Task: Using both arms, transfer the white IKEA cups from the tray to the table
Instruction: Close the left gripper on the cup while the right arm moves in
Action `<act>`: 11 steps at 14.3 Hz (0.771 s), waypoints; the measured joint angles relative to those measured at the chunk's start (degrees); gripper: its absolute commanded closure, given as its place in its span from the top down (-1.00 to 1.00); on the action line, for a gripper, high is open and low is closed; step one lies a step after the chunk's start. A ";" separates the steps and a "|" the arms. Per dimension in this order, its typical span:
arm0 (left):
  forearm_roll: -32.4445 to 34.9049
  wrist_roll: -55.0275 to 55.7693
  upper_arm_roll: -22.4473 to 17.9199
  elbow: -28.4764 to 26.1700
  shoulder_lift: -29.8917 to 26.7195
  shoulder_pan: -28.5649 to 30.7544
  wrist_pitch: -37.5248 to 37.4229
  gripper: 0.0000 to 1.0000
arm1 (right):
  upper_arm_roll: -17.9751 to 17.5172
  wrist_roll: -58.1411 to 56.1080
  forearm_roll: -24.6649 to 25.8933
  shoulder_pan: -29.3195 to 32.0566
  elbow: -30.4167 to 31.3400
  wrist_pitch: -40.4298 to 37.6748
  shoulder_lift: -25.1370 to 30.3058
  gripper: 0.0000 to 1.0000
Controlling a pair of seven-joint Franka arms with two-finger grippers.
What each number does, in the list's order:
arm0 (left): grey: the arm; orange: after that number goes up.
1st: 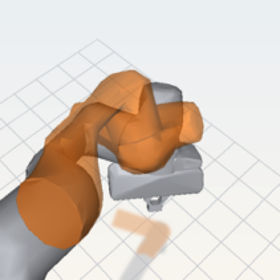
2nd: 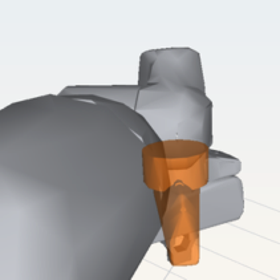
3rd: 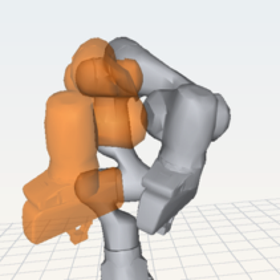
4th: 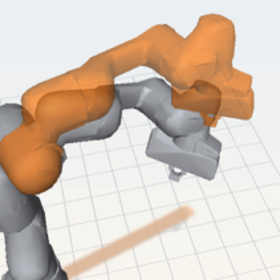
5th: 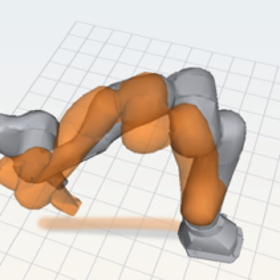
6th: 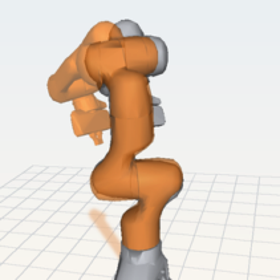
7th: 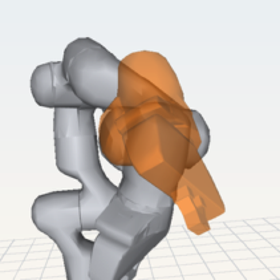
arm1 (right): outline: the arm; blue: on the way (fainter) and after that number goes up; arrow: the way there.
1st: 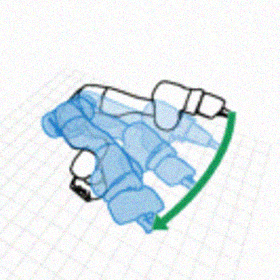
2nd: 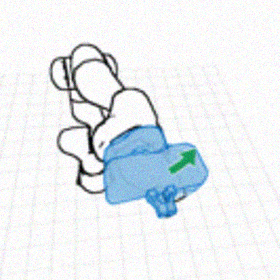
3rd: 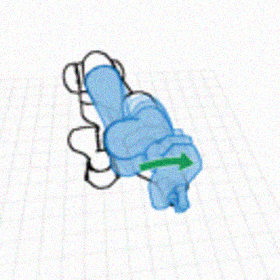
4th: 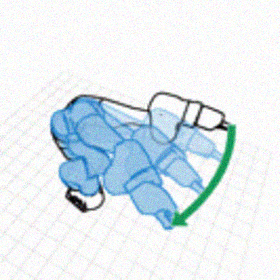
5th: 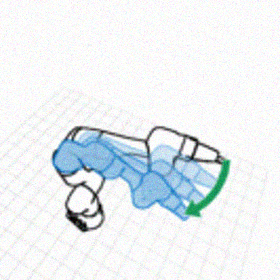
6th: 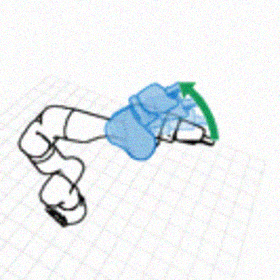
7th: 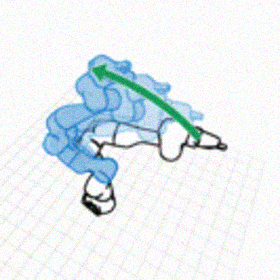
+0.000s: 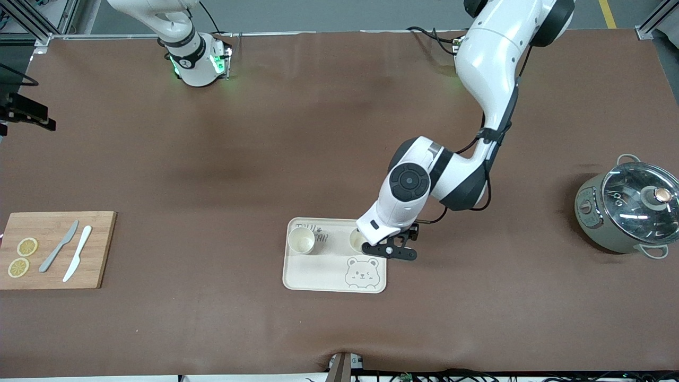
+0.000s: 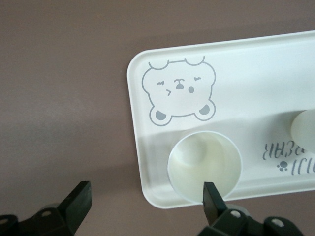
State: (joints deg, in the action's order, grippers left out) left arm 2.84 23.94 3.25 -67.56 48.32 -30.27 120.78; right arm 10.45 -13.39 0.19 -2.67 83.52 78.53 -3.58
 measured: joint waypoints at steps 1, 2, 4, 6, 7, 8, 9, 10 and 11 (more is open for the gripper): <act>0.00 -0.03 -0.02 0.02 0.75 0.00 1.03 1.00 | 0.00 0.00 0.09 0.00 -0.01 0.10 -0.41 1.00; 0.00 -0.05 -0.04 0.05 1.37 0.00 1.97 1.00 | 0.00 -0.01 0.68 0.00 -0.02 0.10 -0.64 1.00; 0.00 -0.08 -0.06 0.08 2.25 -0.01 3.50 1.00 | 0.00 -0.04 3.19 0.01 -0.02 0.10 -0.91 1.00; 0.01 -0.10 -0.06 0.17 2.86 -0.08 4.45 1.00 | -0.16 -0.05 3.78 -0.01 -0.03 0.12 -1.68 1.00; 0.01 -0.10 -0.06 0.20 3.32 -0.15 4.87 1.00 | -0.29 -0.04 3.81 -0.05 -0.07 0.27 -2.23 1.00; 0.01 -0.10 -0.06 0.41 3.92 -0.22 5.36 1.00 | -0.41 -0.04 3.81 -0.07 -0.17 0.66 -2.83 1.00; 0.01 -0.11 -0.05 0.99 4.57 -0.31 5.65 1.00 | -0.49 -0.04 3.80 -0.10 -0.23 1.45 -3.41 1.00; 0.01 -0.11 -0.05 1.60 5.22 -0.51 5.70 1.00 | -0.58 -0.04 3.80 -0.14 -0.29 2.45 -3.95 1.00; 0.01 -0.11 -0.05 2.19 5.85 -0.73 5.71 1.00 | -0.68 -0.04 3.80 -0.17 -0.33 3.01 -4.54 1.00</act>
State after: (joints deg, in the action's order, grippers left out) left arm 2.84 23.83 3.20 -65.36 54.17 -31.00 126.49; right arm 9.77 -13.43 3.99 -2.84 83.18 81.54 -8.12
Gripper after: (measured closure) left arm 0.000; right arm 0.000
